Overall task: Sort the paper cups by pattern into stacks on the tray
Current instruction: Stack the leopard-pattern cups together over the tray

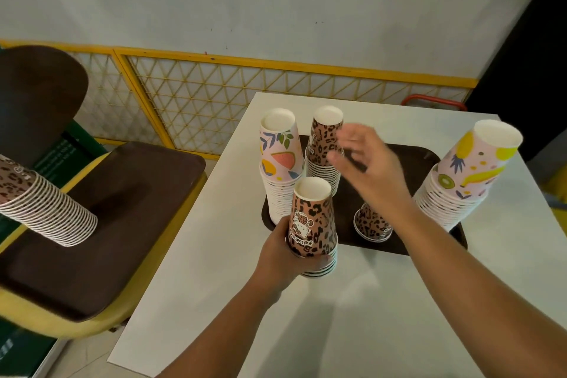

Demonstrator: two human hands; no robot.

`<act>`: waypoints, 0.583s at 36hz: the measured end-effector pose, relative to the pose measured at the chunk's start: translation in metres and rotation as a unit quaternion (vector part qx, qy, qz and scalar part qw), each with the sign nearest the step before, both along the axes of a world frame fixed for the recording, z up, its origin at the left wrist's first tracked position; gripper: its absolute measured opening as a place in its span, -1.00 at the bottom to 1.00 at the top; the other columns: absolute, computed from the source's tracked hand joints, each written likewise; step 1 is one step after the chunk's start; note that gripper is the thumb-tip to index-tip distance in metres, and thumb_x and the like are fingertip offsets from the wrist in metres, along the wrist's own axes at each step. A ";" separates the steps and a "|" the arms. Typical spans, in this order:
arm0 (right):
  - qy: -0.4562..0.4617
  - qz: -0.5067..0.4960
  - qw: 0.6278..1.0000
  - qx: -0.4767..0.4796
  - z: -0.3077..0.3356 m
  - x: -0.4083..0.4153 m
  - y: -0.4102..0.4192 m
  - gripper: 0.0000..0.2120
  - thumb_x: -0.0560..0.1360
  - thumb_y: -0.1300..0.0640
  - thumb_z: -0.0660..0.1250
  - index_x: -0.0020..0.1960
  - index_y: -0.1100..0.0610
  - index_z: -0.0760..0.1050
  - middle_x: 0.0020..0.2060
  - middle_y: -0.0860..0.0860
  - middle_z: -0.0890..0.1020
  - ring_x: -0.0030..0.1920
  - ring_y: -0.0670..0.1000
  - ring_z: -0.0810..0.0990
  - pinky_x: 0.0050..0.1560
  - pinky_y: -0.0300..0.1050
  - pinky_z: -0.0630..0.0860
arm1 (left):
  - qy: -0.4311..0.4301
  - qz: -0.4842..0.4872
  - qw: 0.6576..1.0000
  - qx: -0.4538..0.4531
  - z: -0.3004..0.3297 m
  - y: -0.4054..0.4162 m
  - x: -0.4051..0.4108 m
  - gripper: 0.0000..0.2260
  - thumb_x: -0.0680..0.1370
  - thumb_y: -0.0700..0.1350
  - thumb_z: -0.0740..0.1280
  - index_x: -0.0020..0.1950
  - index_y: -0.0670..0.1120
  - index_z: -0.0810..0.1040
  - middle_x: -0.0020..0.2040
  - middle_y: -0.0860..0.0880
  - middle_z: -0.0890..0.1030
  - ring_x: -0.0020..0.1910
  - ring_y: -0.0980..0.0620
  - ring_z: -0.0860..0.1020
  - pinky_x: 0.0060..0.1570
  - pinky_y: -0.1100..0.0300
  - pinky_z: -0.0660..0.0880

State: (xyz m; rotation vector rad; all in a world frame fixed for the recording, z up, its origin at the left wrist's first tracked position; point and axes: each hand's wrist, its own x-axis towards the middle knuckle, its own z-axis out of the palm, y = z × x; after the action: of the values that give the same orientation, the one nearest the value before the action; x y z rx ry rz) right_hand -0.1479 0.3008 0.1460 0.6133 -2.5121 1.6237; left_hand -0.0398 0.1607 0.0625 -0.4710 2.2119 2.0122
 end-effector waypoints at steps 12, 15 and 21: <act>-0.071 0.073 0.992 0.069 -0.028 0.049 0.001 -0.34 0.29 -0.06 0.50 0.31 0.03 0.32 0.02 -0.23 0.50 0.03 -0.27 0.48 -0.04 -0.54 0.38 | 0.042 -0.012 0.999 -0.005 0.008 0.007 0.002 -0.36 0.26 -0.27 0.61 0.24 0.09 0.47 0.09 0.09 0.67 0.03 0.19 0.64 0.00 0.23 0.59; -0.063 0.068 0.993 0.066 -0.026 0.047 0.002 -0.35 0.30 -0.07 0.49 0.31 0.02 0.33 0.01 -0.25 0.51 -0.02 -0.32 0.48 -0.04 -0.51 0.40 | 0.041 -0.023 0.999 -0.016 0.007 0.007 0.002 -0.34 0.24 -0.28 0.62 0.23 0.09 0.47 0.07 0.11 0.66 0.02 0.23 0.63 -0.07 0.27 0.59; -0.071 0.061 0.995 0.046 -0.019 0.042 0.004 -0.40 0.32 -0.05 0.47 0.29 -0.03 0.32 0.01 -0.23 0.53 -0.03 -0.33 0.50 -0.03 -0.44 0.45 | 0.032 -0.022 0.999 -0.030 0.006 0.006 0.002 -0.38 0.23 -0.28 0.62 0.21 0.04 0.51 0.04 0.12 0.66 -0.03 0.28 0.62 -0.12 0.34 0.56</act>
State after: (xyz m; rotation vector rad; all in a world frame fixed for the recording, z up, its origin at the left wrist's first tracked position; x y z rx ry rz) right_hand -0.1057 0.3047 0.1272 0.6986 -2.7130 1.6546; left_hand -0.0374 0.1666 0.0685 -0.3669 2.3042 1.9706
